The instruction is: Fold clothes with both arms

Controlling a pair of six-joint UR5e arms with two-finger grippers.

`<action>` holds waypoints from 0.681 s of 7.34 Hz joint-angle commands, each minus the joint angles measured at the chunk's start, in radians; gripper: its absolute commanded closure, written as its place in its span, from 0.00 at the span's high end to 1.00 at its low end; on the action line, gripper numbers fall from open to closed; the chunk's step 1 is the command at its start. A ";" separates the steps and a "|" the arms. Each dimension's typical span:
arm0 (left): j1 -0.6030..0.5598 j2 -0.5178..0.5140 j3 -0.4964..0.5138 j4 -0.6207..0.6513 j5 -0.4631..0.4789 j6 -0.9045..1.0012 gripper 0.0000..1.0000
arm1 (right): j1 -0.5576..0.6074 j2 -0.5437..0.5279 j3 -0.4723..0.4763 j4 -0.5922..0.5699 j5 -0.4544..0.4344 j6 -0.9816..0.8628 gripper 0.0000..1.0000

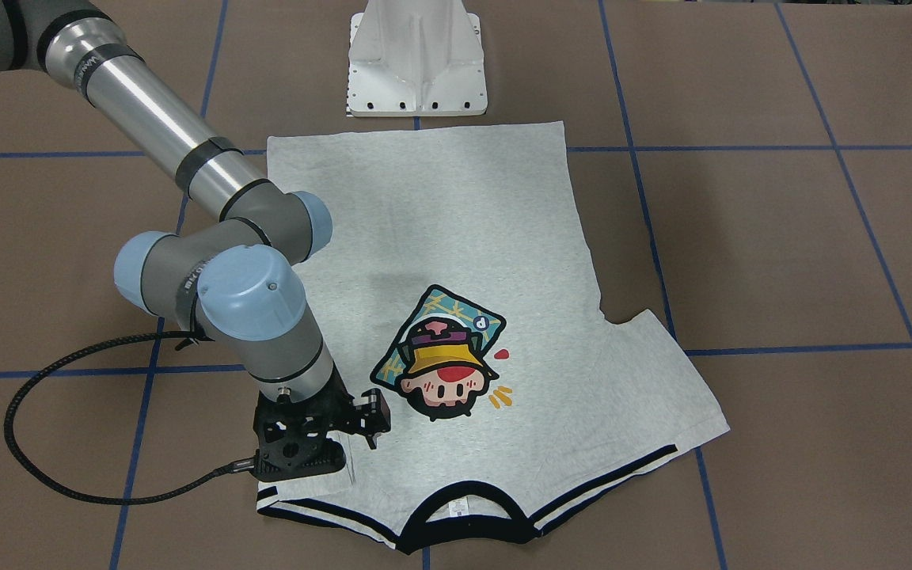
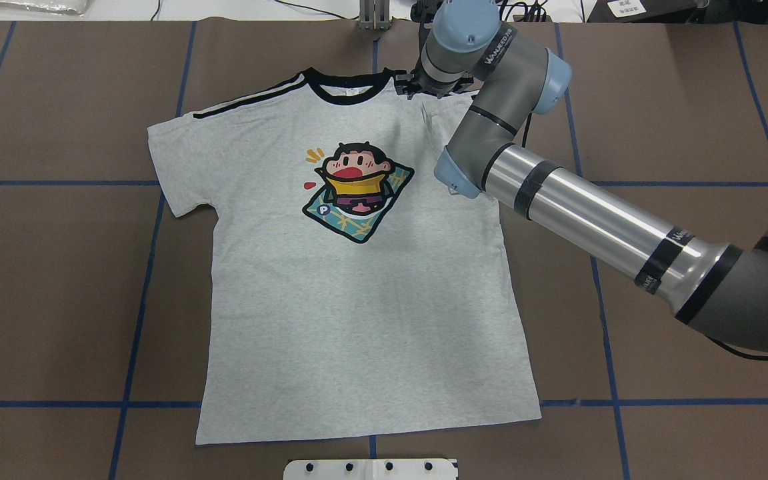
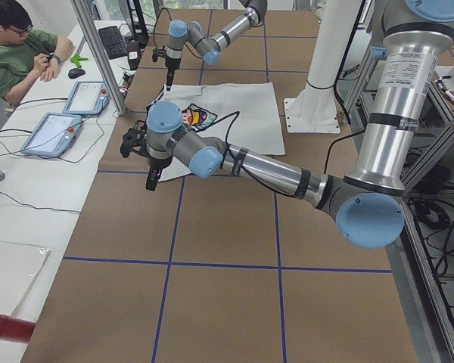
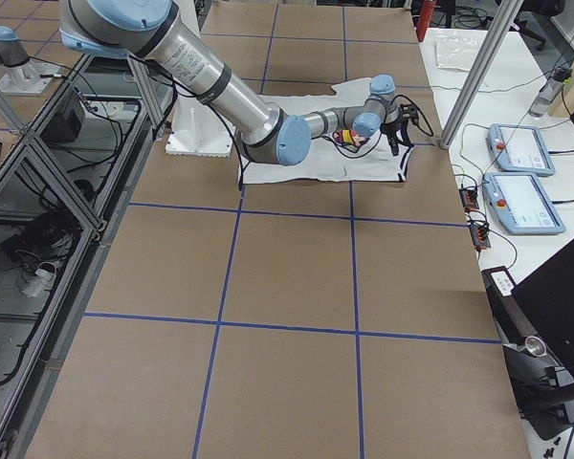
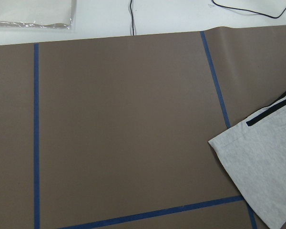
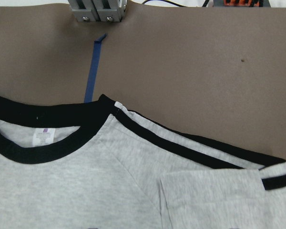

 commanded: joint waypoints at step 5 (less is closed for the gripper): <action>0.324 -0.249 0.427 -0.434 0.382 -0.532 0.98 | 0.060 -0.272 0.440 -0.339 0.196 -0.053 1.00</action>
